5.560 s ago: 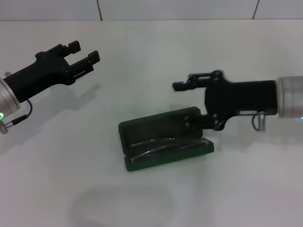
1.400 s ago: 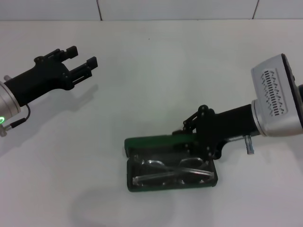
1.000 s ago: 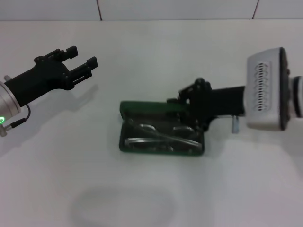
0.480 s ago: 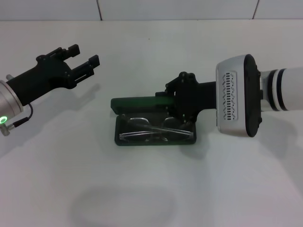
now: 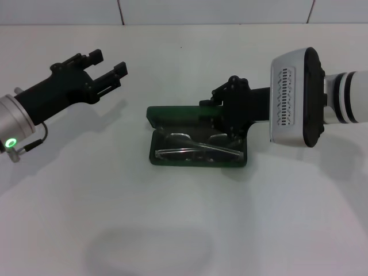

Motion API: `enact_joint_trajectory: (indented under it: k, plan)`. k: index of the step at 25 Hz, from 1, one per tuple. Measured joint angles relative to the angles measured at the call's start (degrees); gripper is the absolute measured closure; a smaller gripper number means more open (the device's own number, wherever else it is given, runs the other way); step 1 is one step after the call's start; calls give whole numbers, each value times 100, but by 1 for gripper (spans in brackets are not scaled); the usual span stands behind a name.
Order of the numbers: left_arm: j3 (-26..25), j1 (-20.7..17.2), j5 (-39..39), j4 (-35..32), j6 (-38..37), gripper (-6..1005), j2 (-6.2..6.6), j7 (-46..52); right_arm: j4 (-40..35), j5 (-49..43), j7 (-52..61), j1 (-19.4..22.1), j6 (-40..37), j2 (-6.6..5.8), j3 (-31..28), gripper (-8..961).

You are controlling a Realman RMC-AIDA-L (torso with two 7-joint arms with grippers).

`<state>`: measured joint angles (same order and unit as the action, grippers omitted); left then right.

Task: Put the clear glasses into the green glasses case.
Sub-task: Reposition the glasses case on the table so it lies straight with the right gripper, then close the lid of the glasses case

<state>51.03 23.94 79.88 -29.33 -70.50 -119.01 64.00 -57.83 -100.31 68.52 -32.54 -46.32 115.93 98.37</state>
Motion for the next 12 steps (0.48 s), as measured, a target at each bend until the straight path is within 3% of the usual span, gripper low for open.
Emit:
enact_joint_trajectory:
  k: [6,9,12]
  plan:
    - [-58,12,-397,260,19,293,-51,-229,-107,183,69,181,-225,0,-152,679]
    - [-58,24,-423,312,21,293,-41,-187,-174,465,-9,339,-1234,-20,-864,658]
    - [-55,49,-429,343,20,293,-34,-163,-35,736,-123,456,-1964,-14,-1651,575]
